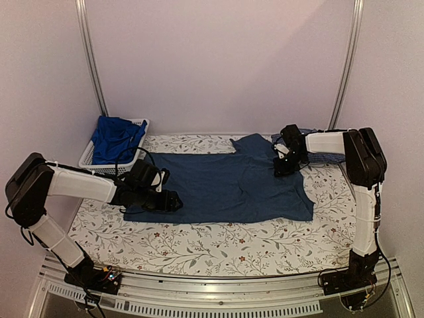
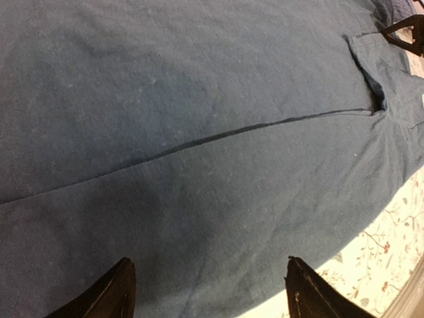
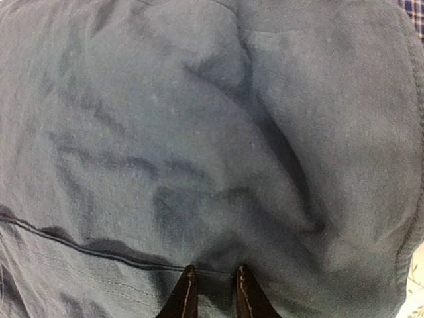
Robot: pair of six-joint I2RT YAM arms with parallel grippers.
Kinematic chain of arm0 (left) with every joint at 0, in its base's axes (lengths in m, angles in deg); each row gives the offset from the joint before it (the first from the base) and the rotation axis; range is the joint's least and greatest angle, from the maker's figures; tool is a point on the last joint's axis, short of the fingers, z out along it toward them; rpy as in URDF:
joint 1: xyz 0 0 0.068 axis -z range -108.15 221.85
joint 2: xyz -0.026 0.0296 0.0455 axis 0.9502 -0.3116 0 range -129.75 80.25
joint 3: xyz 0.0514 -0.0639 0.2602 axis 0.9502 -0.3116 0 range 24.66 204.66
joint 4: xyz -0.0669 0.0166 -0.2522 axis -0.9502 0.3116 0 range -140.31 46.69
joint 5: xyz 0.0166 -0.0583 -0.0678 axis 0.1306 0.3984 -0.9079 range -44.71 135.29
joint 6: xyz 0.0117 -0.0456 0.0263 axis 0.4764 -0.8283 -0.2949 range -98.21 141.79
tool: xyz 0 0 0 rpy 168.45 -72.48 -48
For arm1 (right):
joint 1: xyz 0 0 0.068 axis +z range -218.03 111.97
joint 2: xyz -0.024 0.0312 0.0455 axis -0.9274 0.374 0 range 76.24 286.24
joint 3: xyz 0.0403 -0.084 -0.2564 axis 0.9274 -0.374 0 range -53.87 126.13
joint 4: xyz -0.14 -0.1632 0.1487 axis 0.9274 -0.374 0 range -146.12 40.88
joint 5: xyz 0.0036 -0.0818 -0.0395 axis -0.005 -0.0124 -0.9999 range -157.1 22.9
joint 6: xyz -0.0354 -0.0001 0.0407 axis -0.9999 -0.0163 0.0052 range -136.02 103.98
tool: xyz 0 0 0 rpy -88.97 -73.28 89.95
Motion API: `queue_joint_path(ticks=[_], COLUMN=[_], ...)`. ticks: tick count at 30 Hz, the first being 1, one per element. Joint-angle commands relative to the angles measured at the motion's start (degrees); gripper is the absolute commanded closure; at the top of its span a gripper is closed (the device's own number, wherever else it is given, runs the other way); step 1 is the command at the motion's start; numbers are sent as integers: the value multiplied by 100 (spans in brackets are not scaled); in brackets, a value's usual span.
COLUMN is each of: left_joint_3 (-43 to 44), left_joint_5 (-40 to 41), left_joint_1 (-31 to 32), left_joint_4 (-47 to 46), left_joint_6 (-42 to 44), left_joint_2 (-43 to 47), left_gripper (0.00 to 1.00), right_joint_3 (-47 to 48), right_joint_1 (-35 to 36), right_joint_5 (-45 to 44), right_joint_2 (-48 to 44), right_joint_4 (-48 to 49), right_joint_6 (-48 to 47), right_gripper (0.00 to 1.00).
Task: Fold and stack the mixed laundry pile
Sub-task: Adjust the 1/3-folded T-shirt at the center of the board.
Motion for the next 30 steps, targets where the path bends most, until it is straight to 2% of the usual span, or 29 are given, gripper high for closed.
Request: queue_joint_path(ticks=[1, 9, 15, 20, 22, 26, 30], left_joint_3=[143, 143, 139, 135, 143, 161, 162], left_joint_5=[-2, -14, -3, 6, 6, 6, 10], left_joint_1=[-83, -87, -90, -90, -91, -92, -91], left_joint_4=[-54, -64, -50, -44, -44, -37, -27], left_joint_6=[95, 73, 80, 84, 79, 92, 88], left_joint_2=[-66, -88, -87, -82, -87, -99, -97], left_gripper=[23, 23, 23, 23, 23, 23, 23], right_joint_3=[25, 182, 318, 329, 321, 315, 223], right_joint_1=[-34, -28, -31, -35, -36, -36, -51], right_joint_5=[34, -53, -196, -275, -271, -246, -227], right_joint_2=[156, -92, -87, -85, -85, -76, -67], right_joint_4=[-23, -87, -139, -155, -165, -201, -210], right_joint_6=[14, 21, 22, 37, 31, 22, 8], right_gripper=[87, 100, 100, 95, 96, 87, 91])
